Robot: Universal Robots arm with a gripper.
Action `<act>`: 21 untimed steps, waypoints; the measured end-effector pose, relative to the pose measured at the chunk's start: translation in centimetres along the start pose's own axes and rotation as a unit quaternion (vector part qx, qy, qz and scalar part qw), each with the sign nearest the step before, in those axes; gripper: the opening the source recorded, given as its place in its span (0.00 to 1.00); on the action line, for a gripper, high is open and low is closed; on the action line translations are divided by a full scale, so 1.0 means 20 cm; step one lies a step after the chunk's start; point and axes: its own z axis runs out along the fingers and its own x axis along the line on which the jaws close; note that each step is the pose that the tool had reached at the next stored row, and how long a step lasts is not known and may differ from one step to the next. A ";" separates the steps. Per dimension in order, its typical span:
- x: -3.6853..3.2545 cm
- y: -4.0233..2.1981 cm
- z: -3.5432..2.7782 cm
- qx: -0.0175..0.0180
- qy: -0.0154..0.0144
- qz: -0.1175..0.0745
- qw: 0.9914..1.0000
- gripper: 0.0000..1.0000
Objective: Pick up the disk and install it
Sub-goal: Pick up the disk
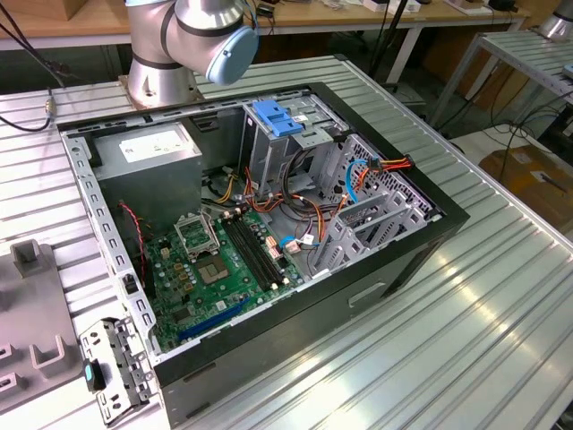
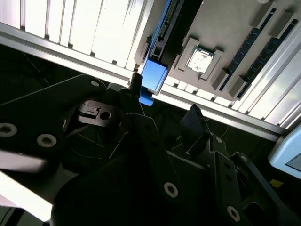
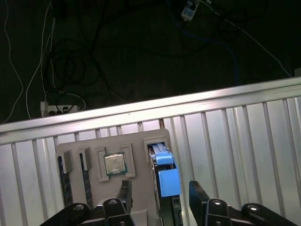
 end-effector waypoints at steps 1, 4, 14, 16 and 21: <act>0.000 0.000 0.000 0.000 0.000 0.000 1.000 0.60; 0.000 0.000 0.001 0.000 0.000 0.000 1.000 0.60; 0.000 0.002 0.003 0.009 -0.002 0.000 1.000 0.60; 0.001 0.006 0.006 0.019 -0.003 0.000 1.000 0.60; 0.001 0.006 0.006 0.020 -0.003 0.000 1.000 0.60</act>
